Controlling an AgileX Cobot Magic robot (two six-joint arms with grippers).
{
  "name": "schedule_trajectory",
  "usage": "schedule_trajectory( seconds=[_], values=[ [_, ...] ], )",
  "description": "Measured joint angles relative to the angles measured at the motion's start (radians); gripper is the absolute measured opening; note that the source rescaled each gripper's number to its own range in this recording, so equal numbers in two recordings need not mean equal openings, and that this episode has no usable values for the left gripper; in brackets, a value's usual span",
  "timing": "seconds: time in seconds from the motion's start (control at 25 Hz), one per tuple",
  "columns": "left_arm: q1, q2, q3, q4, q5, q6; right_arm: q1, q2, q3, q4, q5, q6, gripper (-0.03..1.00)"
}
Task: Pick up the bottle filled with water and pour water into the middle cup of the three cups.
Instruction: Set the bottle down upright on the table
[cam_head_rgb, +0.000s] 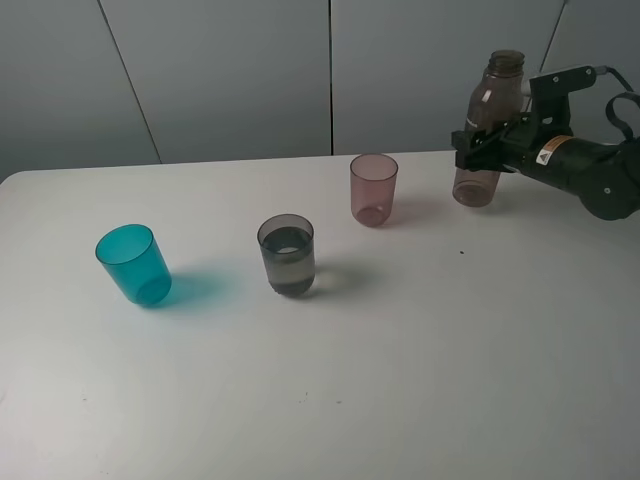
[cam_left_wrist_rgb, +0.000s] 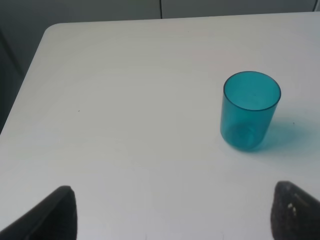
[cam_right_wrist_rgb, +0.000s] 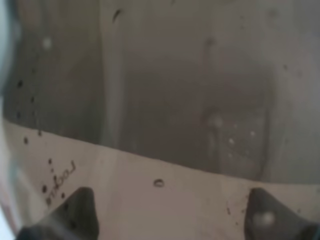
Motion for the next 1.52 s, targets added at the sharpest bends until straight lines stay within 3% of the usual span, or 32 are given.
schedule_trajectory(
  seconds=[0.24, 1.28, 1.32, 1.44, 1.52],
  values=[
    [0.000, 0.000, 0.000, 0.000, 0.000, 0.000, 0.000, 0.022, -0.002, 0.008, -0.037, -0.021, 0.00],
    [0.000, 0.000, 0.000, 0.000, 0.000, 0.000, 0.000, 0.022, -0.002, -0.044, 0.039, -0.008, 0.00],
    [0.000, 0.000, 0.000, 0.000, 0.000, 0.000, 0.000, 0.022, -0.002, -0.044, 0.039, 0.003, 0.04],
    [0.000, 0.000, 0.000, 0.000, 0.000, 0.000, 0.000, 0.022, -0.002, -0.046, 0.049, 0.022, 0.29],
    [0.000, 0.000, 0.000, 0.000, 0.000, 0.000, 0.000, 0.022, -0.004, -0.049, 0.070, 0.031, 0.34]
  ],
)
